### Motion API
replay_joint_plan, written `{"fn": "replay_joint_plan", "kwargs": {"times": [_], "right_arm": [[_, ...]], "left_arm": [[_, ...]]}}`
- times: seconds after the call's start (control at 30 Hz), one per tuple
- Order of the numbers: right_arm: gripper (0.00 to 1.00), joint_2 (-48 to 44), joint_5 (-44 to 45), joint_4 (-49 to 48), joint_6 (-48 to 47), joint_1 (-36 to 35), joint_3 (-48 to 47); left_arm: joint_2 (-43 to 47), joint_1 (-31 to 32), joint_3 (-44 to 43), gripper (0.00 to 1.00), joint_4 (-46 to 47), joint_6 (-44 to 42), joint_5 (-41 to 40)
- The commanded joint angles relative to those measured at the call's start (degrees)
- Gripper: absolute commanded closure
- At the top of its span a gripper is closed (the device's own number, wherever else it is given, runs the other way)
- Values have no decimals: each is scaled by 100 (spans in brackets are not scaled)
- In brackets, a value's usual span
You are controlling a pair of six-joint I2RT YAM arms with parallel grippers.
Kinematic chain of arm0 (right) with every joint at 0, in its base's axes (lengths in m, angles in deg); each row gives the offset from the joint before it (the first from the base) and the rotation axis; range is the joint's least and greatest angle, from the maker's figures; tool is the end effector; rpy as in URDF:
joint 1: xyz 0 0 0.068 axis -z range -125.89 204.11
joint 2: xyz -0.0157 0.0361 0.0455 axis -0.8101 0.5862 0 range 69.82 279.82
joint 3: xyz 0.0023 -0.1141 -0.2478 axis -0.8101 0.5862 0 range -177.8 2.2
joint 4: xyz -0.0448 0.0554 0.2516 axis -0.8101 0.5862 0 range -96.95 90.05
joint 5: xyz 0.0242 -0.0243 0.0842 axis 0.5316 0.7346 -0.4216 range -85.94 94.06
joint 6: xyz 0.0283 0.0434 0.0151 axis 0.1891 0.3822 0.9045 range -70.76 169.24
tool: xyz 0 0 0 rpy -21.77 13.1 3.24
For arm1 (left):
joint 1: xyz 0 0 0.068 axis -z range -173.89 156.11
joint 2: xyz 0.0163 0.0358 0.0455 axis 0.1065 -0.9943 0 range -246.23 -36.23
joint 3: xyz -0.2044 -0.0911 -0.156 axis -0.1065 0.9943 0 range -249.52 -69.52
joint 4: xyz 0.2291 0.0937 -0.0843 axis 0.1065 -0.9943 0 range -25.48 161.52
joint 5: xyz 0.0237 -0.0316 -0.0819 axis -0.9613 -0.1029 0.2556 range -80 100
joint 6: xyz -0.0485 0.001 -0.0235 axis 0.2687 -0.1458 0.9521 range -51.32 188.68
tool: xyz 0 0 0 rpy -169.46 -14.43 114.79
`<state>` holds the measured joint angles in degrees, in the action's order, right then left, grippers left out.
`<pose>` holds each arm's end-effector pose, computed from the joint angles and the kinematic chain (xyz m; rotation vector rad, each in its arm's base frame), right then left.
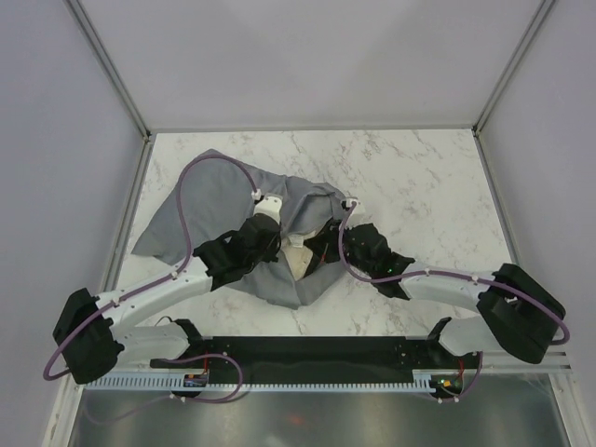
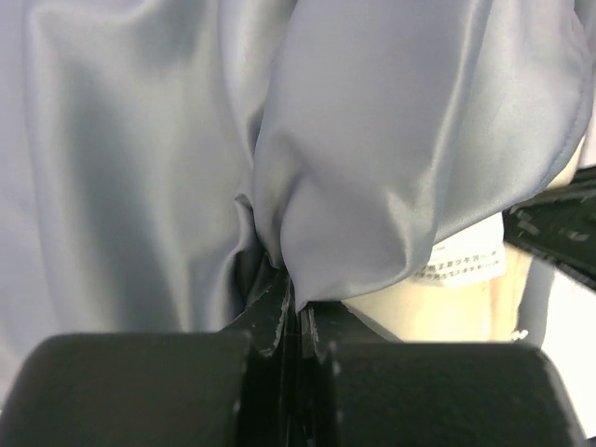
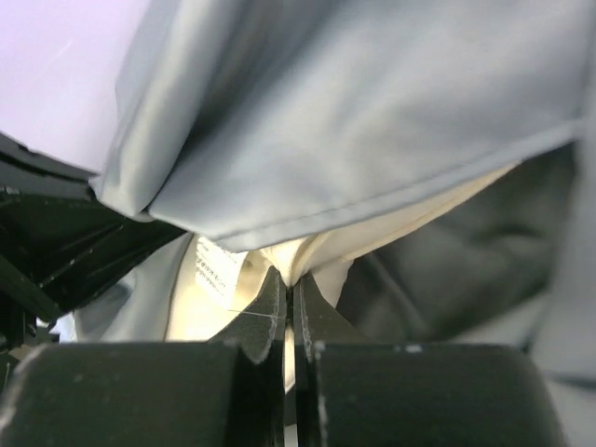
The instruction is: Remove the pillowcase from the pillow
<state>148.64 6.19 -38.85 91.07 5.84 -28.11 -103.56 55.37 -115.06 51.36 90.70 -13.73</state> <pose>0.1881 0.2090 0.1972 -0.0846 1.9964 1.0275 0.1722 -0.1781 0.2506 0.3218 2.2133 -0.1984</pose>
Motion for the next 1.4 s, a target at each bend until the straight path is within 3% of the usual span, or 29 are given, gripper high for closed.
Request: {"fn": "replay_joint_plan", "kwargs": {"times": [0.0, 0.1, 0.2, 0.33, 0.4, 0.43, 0.67, 0.93, 0.97, 1.07, 1.1, 1.13, 1.2, 1.37], "right_arm": [[100, -587, 824, 279, -543, 169, -599], [100, -754, 920, 631, -710, 230, -819], [100, -991, 1122, 982, -746, 239, -951], [100, -1291, 1316, 1387, -772, 231, -1170], [100, -1352, 1369, 1720, -772, 230, -1311], [100, -1405, 1395, 1801, -781, 230, -1433], [100, -1370, 1571, 2179, -966, 222, -1909], [100, -1554, 1449, 2381, -1027, 222, -2050], [100, -1589, 1396, 2442, -1027, 213, -2041], [100, -1712, 1176, 2609, -1036, 222, -2015], [100, -1800, 1123, 2653, -1036, 213, -1962], [100, -1853, 1071, 2689, -1053, 222, -1918], [100, -2011, 965, 2847, -1080, 213, -1813], [100, -2433, 877, 3181, -1132, 222, -1575]], "left_arm": [[255, -30, 115, 98, -286, 180, -229], [352, -30, 159, 91, -461, 268, -431], [536, -21, 45, 28, -707, 373, -423], [1220, 250, -130, 14, -770, 741, -54], [1397, 479, -227, 1, -814, 900, -123], [1546, 706, -253, 0, -849, 1057, -141], [1180, 1560, -342, 0, -849, 1586, -193], [932, 1596, -87, 3, -972, 1788, -923], [924, 1596, -69, 6, -989, 1771, -993], [888, 1596, -43, 43, -1007, 1683, -1283], [897, 1587, -51, 62, -998, 1657, -1423], [897, 1579, -69, 69, -1007, 1578, -1485], [888, 1465, -95, 80, -1007, 1490, -1556], [844, 982, -69, 88, -1016, 1182, -1495]]}}
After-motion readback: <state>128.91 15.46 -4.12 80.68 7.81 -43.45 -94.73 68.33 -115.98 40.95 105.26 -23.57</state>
